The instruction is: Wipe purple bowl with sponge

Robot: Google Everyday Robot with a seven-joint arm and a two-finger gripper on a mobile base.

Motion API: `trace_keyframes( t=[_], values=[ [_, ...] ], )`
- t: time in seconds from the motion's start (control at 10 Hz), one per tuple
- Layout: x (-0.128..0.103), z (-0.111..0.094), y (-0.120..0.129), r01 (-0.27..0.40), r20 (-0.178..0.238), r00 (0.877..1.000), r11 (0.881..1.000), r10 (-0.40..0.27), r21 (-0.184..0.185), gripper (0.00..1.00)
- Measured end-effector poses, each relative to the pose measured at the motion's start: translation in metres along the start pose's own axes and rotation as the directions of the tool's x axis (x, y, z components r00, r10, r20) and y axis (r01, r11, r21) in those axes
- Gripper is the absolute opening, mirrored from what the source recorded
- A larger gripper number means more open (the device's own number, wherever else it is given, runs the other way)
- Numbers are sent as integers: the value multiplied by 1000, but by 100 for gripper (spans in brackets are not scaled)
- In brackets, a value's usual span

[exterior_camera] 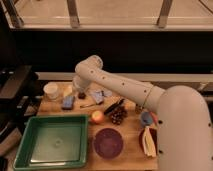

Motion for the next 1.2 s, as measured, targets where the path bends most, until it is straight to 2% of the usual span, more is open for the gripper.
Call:
trace_keyframes(
  t=[0.2,0.6,0.7,0.8,0.9,1.2],
  values=[
    [-1,16,0,18,61,998,1000,-19,26,80],
    [-1,17,2,17,62,998,999,-19,27,80],
    [1,19,1,1,52,999,1000,-3,31,80],
    [5,27,10,-60,35,998,998,59,25,80],
    [8,36,15,-93,29,995,996,92,19,80],
    [18,84,33,-178,32,983,984,178,-20,80]
  ],
)
